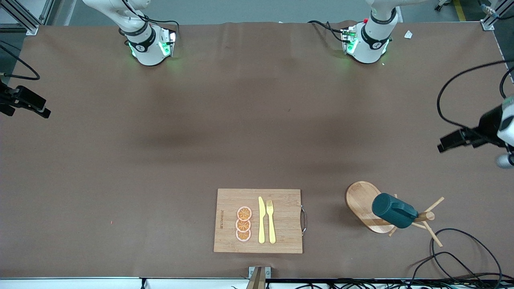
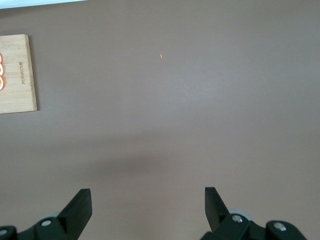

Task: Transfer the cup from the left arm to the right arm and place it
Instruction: 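Move the left gripper toward the teal mug on the wooden stand, then close the left gripper around the teal mug body on the stand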

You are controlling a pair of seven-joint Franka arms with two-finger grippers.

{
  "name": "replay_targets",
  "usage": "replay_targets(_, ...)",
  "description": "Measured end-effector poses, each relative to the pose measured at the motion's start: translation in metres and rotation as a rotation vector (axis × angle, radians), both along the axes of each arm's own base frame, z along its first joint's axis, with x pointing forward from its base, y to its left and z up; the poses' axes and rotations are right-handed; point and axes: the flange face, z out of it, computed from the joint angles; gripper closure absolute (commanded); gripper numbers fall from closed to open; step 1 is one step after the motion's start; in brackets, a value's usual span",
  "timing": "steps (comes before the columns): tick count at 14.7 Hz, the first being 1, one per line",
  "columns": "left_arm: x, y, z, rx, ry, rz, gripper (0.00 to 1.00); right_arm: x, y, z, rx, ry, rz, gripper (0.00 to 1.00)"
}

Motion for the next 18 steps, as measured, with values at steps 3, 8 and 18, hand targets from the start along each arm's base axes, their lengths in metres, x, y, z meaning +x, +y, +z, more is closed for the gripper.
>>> replay_targets(3,0.033,0.015,-0.041,-0.156,-0.036,0.151,0.02,0.0,0.0,0.0,0.0,0.0,0.0,0.0)
replay_targets(8,0.053,-0.009,-0.075,-0.246,-0.004,0.355,0.02,0.0,0.0,0.0,0.0,0.0,0.0,0.0)
replay_targets(18,0.074,-0.029,-0.124,-0.402,0.059,0.579,0.0,0.0,0.0,0.0,0.0,0.001,0.0,0.0)
